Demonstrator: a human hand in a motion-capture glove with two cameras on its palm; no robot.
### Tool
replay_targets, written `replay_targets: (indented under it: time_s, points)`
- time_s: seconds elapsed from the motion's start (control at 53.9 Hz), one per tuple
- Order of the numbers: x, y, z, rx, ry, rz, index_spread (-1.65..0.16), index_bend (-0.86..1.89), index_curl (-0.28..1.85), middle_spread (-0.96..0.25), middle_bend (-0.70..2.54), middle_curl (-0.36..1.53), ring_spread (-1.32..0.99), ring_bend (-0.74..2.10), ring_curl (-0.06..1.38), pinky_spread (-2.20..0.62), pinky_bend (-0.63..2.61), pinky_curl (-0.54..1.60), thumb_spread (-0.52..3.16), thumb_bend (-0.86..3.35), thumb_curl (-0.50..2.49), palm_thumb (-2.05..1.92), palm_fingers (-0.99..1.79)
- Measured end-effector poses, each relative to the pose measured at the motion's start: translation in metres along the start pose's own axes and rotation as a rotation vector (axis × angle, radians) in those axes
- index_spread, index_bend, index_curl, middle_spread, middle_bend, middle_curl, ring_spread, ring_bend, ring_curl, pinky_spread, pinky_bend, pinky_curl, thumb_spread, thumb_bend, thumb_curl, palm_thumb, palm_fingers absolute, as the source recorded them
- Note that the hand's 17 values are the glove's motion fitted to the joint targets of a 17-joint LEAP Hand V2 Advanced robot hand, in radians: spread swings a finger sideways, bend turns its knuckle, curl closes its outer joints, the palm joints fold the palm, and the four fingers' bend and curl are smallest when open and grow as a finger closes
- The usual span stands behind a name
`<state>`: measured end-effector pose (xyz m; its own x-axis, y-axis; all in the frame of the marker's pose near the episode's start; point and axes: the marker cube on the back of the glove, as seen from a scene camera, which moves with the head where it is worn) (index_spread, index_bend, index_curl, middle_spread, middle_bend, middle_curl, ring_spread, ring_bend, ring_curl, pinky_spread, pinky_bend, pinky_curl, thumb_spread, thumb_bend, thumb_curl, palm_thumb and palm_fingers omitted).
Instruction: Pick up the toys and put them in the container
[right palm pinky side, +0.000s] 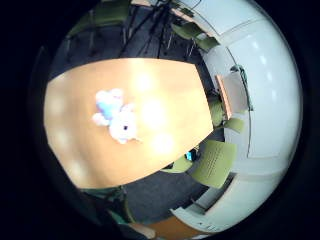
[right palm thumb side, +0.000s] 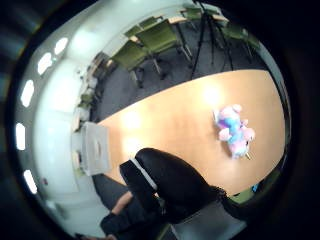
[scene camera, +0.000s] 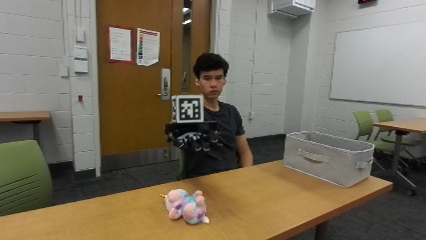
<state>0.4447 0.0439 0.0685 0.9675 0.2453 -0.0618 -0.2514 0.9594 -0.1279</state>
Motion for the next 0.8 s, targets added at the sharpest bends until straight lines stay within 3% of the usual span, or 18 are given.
replay_targets:
  time_s: [0.352, 0.798]
  points:
    - [0.055, -0.001, 0.13, -0.081, -0.019, 0.077, -0.29, 0.06, 0.15, -0.23, 0.24, 0.44, -0.4, 0.2, 0.3, -0.09, 0.52, 0.33, 0.95, -0.1, 0.13, -0.14, -0.16]
    - [0.071, 0.002, 0.189, -0.121, -0.053, 0.161, -0.3, 0.08, 0.13, -0.21, 0.24, 0.43, -0.36, 0.21, 0.31, -0.07, 0.57, 0.36, 1.0, -0.05, 0.15, -0.06, -0.07]
